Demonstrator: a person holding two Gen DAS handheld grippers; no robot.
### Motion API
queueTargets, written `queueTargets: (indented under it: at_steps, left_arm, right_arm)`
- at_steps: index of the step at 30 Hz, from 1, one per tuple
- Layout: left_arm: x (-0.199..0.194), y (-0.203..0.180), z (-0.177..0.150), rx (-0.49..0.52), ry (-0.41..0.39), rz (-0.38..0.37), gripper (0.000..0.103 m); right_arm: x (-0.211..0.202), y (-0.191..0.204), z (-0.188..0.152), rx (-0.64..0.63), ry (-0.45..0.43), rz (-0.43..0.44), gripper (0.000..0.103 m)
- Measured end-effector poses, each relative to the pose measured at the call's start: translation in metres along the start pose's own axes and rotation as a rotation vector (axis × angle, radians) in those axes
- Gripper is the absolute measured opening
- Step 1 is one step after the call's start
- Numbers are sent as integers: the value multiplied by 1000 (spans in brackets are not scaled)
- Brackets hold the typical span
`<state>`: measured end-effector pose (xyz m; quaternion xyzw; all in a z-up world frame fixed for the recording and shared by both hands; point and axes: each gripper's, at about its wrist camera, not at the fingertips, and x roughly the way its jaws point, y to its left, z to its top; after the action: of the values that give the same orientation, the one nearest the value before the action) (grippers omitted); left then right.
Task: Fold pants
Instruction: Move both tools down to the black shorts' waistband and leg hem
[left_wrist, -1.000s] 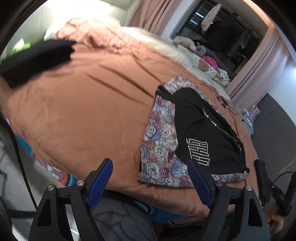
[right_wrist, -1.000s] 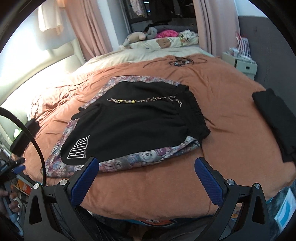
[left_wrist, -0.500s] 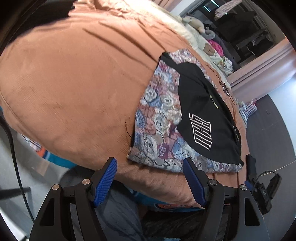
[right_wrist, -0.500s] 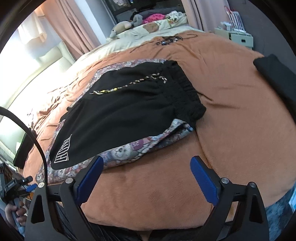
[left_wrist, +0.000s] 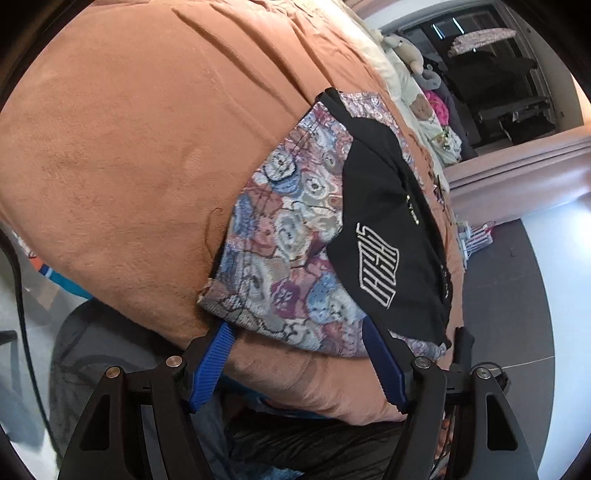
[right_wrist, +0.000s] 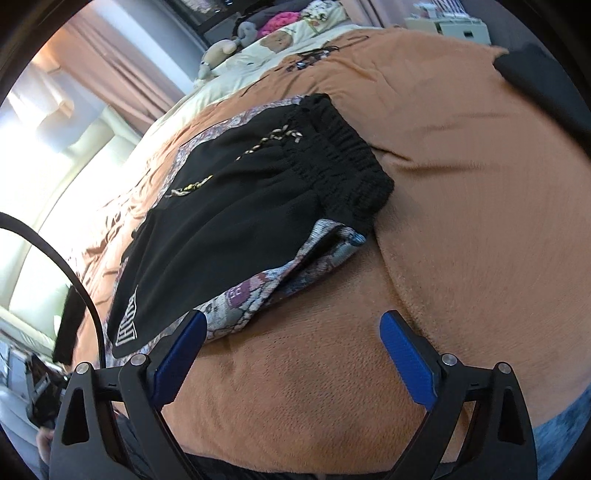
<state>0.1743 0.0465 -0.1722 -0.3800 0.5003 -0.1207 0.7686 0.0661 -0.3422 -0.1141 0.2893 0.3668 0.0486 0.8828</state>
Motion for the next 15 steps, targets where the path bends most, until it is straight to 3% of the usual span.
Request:
queueTargets:
  at_steps: [5, 7, 11, 13, 15]
  left_arm:
    - [0, -1, -7, -58, 27, -27, 72]
    - [0, 0, -5, -49, 14, -5, 72]
    - [3, 3, 7, -59, -33, 24, 64]
    - [4, 4, 10, -62, -61, 72, 51]
    - [3, 3, 10, -71, -100, 97, 50]
  right_arm:
    - [5, -13, 4, 85, 15, 19, 87]
    - [3, -17, 5, 92, 7, 29, 86]
    - [4, -23, 7, 125, -4, 40, 86]
    - [5, -25, 9, 147, -9, 37, 86]
    - [7, -30, 12, 187, -20, 40, 84]
